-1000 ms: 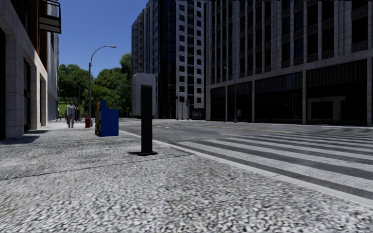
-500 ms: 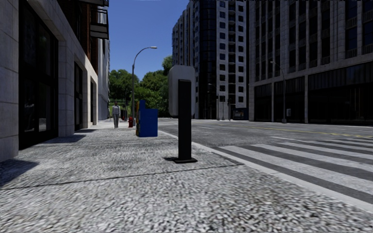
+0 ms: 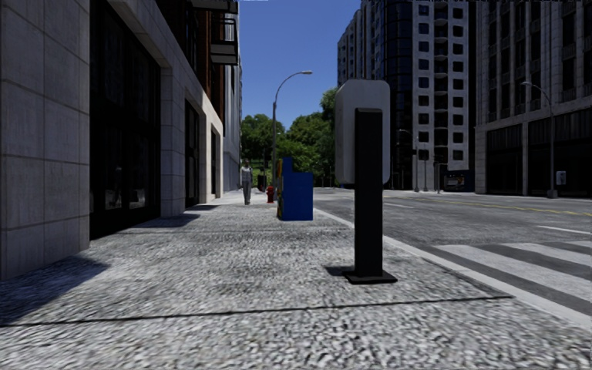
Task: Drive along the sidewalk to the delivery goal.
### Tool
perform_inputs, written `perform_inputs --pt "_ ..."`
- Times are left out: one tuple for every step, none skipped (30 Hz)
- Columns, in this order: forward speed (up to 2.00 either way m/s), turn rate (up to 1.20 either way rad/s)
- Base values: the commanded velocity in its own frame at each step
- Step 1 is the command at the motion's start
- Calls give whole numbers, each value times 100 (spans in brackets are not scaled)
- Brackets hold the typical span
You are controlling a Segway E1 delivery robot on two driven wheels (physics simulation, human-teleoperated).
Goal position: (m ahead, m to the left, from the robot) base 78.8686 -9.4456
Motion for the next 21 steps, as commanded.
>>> perform_inputs --pt "174 55" --pt "174 55" --pt "176 55" --pt "178 55" --pt "179 55" --pt "179 55" --pt "180 55" --pt "182 55" --pt "187 55" --pt "187 55" --pt "191 55" --pt "192 55" --pt "193 55" --pt "193 55" --pt "194 55" --pt "194 55" --pt "194 55" --pt "196 55" --pt "198 55" --pt "200 55" --pt "200 55"
